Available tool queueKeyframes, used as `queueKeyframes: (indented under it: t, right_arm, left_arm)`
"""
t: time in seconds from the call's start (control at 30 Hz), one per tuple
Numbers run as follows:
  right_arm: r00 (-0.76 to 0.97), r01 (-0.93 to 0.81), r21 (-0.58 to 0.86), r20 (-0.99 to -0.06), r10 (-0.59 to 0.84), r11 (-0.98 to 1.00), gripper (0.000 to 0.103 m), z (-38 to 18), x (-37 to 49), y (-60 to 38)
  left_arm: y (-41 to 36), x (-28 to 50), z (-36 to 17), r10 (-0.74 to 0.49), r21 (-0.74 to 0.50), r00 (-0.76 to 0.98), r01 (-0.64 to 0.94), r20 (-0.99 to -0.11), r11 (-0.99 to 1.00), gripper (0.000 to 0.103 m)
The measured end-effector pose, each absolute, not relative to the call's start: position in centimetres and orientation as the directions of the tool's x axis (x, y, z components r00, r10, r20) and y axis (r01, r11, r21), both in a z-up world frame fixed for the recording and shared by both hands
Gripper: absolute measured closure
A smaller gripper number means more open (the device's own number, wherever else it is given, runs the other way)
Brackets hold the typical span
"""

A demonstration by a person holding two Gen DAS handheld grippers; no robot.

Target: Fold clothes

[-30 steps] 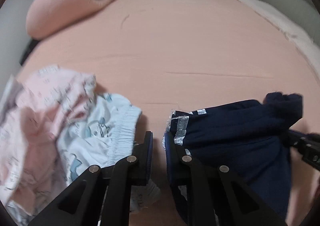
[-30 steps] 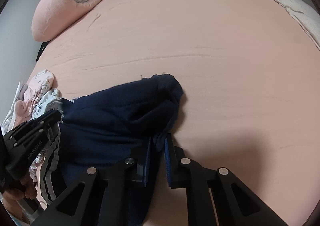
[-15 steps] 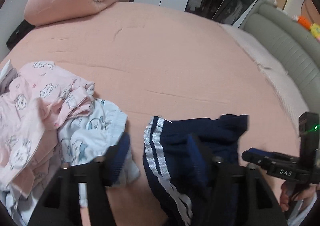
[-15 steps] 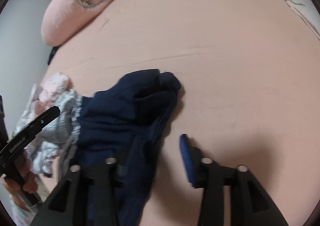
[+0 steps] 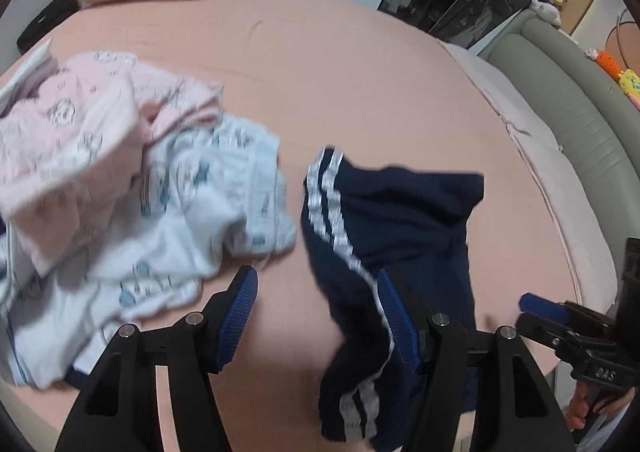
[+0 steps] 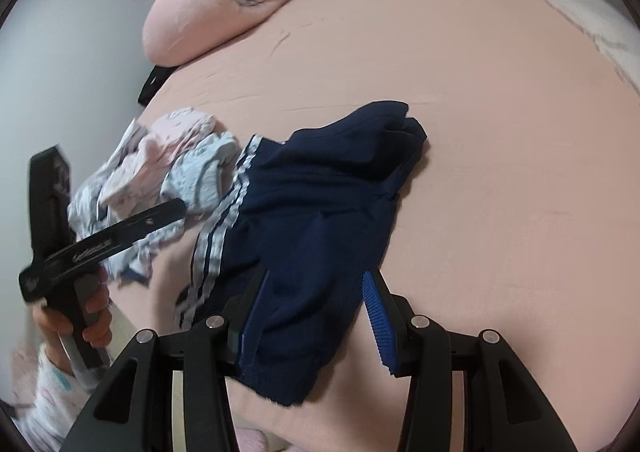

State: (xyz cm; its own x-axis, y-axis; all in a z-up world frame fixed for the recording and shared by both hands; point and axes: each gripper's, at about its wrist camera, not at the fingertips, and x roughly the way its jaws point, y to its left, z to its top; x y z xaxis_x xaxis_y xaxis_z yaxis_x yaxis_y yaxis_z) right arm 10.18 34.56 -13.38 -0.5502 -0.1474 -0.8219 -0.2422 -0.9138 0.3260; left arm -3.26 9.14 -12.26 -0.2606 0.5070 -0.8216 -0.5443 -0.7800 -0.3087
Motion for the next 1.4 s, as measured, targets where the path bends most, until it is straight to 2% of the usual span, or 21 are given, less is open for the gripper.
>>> queueKeyframes:
  t: [0.27, 0.43, 0.7, 0.87, 1.0, 1.07, 1.13, 1.23, 1.4]
  right_arm:
    - [-0.507, -0.062, 0.137, -0.858, -0.087, -0.989, 0.056, -14.9, 13.9, 30.4]
    - [-0.481, 0.054, 0.092, -0.87, -0.107, -0.994, 0.056, -15.9, 14.6, 27.3]
    - [-0.505, 0.066, -0.07, -0.862, 0.027, -0.995, 0.056, -16.6, 13.8, 25.5]
    - [-0.509, -0.044, -0.013, -0.86, 0.033, -0.999, 0.056, -16.6, 13.2, 27.2]
    - [-0.534, -0.124, 0.059, -0.845, 0.016, -0.99, 0.056, -15.9, 13.4, 28.8]
    - [-0.529, -0.159, 0.04, -0.847, 0.051, -0.987, 0.056, -16.0, 13.3, 29.2]
    - [-0.531, -0.191, 0.047, -0.845, 0.063, -0.981, 0.056, -16.0, 13.5, 29.6]
    - [-0.536, -0.227, 0.078, -0.842, 0.058, -0.971, 0.056, -16.2, 14.0, 30.0]
    - [-0.553, -0.236, 0.084, -0.831, 0.062, -0.968, 0.057, -16.6, 15.0, 29.8]
  left_arm:
    - [9.5, -0.9, -14.8, 0.459, -0.271, -0.188, -0.595, -0.869, -0.757, 0.043]
    - [9.9, 1.0, -15.6, 0.435, -0.248, -0.159, -0.631, -0.886, -0.735, 0.043]
    - [8.9, 1.9, -15.9, 0.43, -0.234, -0.187, -0.619, -0.883, -0.75, 0.043]
    - [8.2, 1.5, -15.8, 0.445, -0.263, -0.194, -0.582, -0.874, -0.77, 0.043]
    - [7.0, 1.2, -15.0, 0.531, -0.367, -0.171, -0.55, -0.83, -0.75, 0.043]
    - [7.1, 0.9, -15.4, 0.531, -0.383, -0.156, -0.529, -0.833, -0.757, 0.047]
    - [7.4, 0.6, -15.7, 0.517, -0.382, -0.148, -0.513, -0.843, -0.769, 0.064]
    - [7.8, 0.9, -16.0, 0.529, -0.4, -0.139, -0.505, -0.837, -0.765, 0.072]
    - [8.8, 1.6, -16.0, 0.551, -0.429, -0.106, -0.514, -0.828, -0.743, 0.079]
